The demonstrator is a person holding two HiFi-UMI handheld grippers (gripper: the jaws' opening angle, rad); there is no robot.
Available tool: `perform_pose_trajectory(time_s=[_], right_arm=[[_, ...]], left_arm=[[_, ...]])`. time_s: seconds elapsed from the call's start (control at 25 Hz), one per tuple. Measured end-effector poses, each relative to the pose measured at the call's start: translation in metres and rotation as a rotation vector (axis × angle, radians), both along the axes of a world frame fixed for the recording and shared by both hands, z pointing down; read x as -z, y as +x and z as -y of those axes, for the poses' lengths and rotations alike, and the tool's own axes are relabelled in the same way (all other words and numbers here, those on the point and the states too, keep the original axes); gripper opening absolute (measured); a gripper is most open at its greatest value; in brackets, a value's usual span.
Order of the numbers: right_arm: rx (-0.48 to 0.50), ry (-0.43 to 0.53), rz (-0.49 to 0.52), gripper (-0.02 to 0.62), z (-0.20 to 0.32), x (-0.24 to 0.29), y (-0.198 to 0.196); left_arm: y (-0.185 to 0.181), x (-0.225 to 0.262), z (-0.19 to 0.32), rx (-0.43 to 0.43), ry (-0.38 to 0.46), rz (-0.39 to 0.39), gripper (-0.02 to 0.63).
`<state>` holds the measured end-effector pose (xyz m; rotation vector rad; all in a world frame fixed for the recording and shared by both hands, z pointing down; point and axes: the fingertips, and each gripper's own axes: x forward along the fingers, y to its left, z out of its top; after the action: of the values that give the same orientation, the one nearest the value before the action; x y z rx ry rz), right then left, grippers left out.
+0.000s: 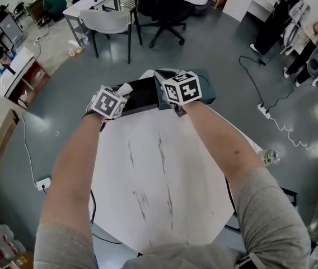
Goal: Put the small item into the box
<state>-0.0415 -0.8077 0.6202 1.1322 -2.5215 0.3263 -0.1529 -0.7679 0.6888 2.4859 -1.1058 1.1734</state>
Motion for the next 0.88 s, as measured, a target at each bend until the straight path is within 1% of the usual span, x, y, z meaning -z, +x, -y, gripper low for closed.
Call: perform_pose_trajectory(time_s=[0.24,0.44,0.6,0.88], right_arm=[[0.006,-0.005,-0.010,0.003,-0.001,-0.007,0.000],[0.003,0.000,-0.010,0.003,0.000,-0.005,0.003],[-0.003,0.000,-0.013,0.003,0.000,-0.008,0.005],[-0.004,0.002,-0.016,0.003,0.001,-0.011,0.008]], left_arm=[[0.006,-0.018,0.003,-0.059,-0.024,0.075,0.186],[0.008,-0.025,0.003,-0.085,-0.050,0.135,0.186],[0.008,-0.033,0.001,-0.080,-0.090,0.149,0.187],[0.008,-0.049,-0.004,-0.096,-0.131,0.173,0.189]])
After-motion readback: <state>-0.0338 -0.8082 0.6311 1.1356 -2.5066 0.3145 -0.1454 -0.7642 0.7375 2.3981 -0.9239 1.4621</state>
